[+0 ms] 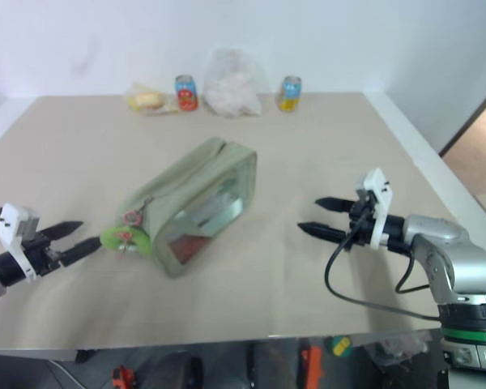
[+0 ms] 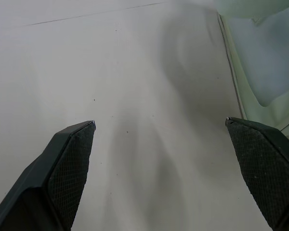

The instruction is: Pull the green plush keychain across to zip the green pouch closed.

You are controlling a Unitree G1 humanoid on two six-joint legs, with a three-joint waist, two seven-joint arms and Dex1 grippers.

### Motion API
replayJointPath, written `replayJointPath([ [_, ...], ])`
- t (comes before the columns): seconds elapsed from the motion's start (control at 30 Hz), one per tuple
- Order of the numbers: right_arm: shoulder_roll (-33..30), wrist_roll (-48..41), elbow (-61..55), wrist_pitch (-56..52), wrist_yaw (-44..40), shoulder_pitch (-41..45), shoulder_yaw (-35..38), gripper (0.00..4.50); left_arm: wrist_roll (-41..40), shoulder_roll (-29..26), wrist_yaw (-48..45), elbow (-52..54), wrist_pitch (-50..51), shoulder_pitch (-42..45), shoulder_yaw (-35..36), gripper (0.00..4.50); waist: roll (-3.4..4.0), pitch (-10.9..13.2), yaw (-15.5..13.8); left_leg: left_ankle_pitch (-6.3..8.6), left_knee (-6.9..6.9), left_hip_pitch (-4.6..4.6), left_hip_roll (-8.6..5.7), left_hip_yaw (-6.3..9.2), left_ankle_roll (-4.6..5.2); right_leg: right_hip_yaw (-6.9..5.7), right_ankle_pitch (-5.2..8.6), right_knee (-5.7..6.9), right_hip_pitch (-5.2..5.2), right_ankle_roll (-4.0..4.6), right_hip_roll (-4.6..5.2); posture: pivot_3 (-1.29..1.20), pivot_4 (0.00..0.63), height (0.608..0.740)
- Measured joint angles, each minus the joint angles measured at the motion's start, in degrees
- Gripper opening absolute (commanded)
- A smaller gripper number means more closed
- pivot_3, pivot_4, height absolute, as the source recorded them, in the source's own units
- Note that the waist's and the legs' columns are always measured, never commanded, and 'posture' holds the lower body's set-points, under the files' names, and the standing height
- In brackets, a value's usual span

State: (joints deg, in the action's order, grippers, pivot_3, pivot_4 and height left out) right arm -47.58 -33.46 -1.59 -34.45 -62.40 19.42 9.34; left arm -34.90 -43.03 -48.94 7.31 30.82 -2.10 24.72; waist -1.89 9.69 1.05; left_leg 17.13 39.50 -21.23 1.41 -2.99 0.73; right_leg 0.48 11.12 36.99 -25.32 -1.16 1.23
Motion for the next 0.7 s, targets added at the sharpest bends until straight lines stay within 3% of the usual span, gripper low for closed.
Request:
replayJointPath([
  [0.07,0.0,0.0,0.0,0.0,-0.1,0.0,0.0,4.50,-0.3,0.0,-0.1,-0.2,0.2,0.4,0.0,4.49,0.00,0.0,0.0,0.00,0.00,0.00,0.00,0.01,0.00,0.01,0.00,0.00,0.00,0.00,0.00,0.00,0.150,0.740],
  [0.2,0.0,2.3,-2.8,3.3,-0.6,4.2,-3.3,4.50,-8.1,-0.3,0.9,-1.0,2.7,13.1,3.1,4.49,-0.28,0.3,-0.2,-0.13,0.12,-0.09,0.11,0.12,-0.07,-0.30,-0.20,0.00,0.00,0.06,-0.10,0.00,0.150,0.740],
  [0.33,-0.2,5.9,-3.2,7.2,-1.7,9.3,-6.2,4.50,-12.4,-2.1,-3.8,1.0,2.5,15.0,5.1,4.49,-0.17,0.3,0.8,-0.09,0.02,0.02,0.10,-0.12,-0.13,-0.06,-0.16,0.00,-0.05,0.08,-0.10,0.00,0.150,0.740],
  [0.53,0.4,13.7,1.5,16.9,-7.8,30.7,-14.4,4.50,-18.9,-7.4,-12.3,7.9,6.2,16.6,2.8,4.49,-0.13,0.6,0.9,-0.09,-0.08,-0.08,0.15,0.01,-0.14,-0.15,-0.11,0.00,-0.16,0.23,-0.19,0.00,0.150,0.740],
  [0.7,7.9,20.5,9.2,27.2,-14.6,40.4,-23.7,4.50,-19.2,-8.4,-17.3,10.5,6.4,16.0,-0.2,4.49,-0.12,0.6,0.9,-0.08,-0.14,-0.09,0.22,0.05,-0.16,-0.25,-0.18,0.01,-0.18,0.67,-0.24,0.00,0.150,0.740],
])
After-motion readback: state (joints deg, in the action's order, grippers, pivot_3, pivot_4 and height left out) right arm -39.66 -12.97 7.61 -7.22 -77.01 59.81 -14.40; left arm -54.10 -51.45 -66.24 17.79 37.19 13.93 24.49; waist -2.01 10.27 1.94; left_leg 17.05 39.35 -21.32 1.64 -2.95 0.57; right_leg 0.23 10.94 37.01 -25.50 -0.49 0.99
